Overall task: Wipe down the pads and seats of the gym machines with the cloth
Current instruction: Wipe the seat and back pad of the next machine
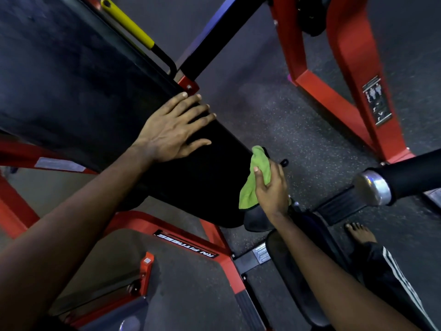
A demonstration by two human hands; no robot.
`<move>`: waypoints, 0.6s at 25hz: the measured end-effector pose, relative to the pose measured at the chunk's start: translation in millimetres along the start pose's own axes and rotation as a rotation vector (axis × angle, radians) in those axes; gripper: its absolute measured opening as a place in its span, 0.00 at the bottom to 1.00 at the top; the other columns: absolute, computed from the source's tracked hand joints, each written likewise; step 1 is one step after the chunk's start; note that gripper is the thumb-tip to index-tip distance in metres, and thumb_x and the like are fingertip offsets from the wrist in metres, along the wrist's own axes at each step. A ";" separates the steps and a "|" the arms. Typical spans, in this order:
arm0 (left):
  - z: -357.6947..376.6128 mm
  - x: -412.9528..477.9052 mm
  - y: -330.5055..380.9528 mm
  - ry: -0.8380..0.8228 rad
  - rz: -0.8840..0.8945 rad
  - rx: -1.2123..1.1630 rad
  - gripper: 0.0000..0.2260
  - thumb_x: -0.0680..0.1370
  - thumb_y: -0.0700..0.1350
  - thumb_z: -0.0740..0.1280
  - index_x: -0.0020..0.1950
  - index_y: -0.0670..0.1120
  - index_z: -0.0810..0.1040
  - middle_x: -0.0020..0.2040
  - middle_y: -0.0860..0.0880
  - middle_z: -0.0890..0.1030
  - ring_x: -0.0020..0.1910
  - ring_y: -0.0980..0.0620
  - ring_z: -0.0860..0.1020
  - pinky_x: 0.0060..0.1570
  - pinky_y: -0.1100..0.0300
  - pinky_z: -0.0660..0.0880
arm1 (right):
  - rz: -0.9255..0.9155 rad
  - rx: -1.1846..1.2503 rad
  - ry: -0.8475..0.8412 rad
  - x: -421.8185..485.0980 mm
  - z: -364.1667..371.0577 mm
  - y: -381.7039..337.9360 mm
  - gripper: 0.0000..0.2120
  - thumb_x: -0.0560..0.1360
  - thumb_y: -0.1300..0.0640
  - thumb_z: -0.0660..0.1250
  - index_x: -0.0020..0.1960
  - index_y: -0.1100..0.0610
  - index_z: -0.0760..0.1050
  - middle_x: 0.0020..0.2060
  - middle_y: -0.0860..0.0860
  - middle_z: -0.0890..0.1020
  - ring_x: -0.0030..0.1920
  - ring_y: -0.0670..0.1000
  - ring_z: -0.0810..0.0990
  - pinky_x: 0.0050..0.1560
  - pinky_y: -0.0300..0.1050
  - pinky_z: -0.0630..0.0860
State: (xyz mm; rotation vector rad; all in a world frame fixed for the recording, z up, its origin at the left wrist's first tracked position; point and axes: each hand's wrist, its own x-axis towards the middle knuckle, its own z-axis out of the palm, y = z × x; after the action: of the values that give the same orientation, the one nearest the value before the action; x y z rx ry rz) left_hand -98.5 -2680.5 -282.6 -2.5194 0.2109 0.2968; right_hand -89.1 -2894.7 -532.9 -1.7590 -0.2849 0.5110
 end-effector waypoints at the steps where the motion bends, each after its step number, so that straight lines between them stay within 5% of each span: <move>1: 0.9 0.9 1.9 -0.003 -0.002 -0.016 0.28 0.84 0.62 0.53 0.77 0.46 0.68 0.73 0.43 0.73 0.77 0.42 0.63 0.79 0.48 0.50 | 0.004 -0.006 0.003 -2.6 -2.3 8.6 0.20 0.81 0.40 0.62 0.66 0.52 0.74 0.61 0.50 0.79 0.60 0.54 0.79 0.56 0.49 0.77; 7: 3.6 7.6 12.9 -0.045 0.029 -0.044 0.28 0.84 0.62 0.53 0.75 0.45 0.70 0.71 0.42 0.74 0.75 0.40 0.65 0.78 0.47 0.51 | 0.293 0.072 0.071 -12.3 -11.3 49.6 0.18 0.81 0.45 0.65 0.59 0.59 0.77 0.55 0.56 0.80 0.54 0.59 0.80 0.51 0.44 0.72; 12: 29.1 14.0 63.2 -0.145 0.087 -0.049 0.32 0.80 0.65 0.58 0.78 0.45 0.66 0.73 0.41 0.71 0.76 0.38 0.63 0.77 0.45 0.46 | 0.204 0.025 0.038 -15.5 -14.4 62.7 0.14 0.83 0.50 0.65 0.61 0.60 0.75 0.55 0.55 0.79 0.55 0.58 0.80 0.54 0.46 0.74; 15: 34.5 15.6 71.1 -0.134 0.049 -0.034 0.33 0.78 0.65 0.61 0.78 0.47 0.65 0.73 0.41 0.71 0.76 0.38 0.63 0.77 0.45 0.45 | 0.323 0.076 0.023 -16.5 -18.0 76.1 0.16 0.83 0.48 0.64 0.65 0.57 0.75 0.56 0.52 0.79 0.58 0.58 0.80 0.58 0.49 0.75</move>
State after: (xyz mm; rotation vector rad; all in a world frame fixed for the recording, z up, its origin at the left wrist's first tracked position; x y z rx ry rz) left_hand -104.4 -2720.0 -352.5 -2.5191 0.2165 0.4911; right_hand -100.7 -2936.5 -600.0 -1.7434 0.0373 0.7219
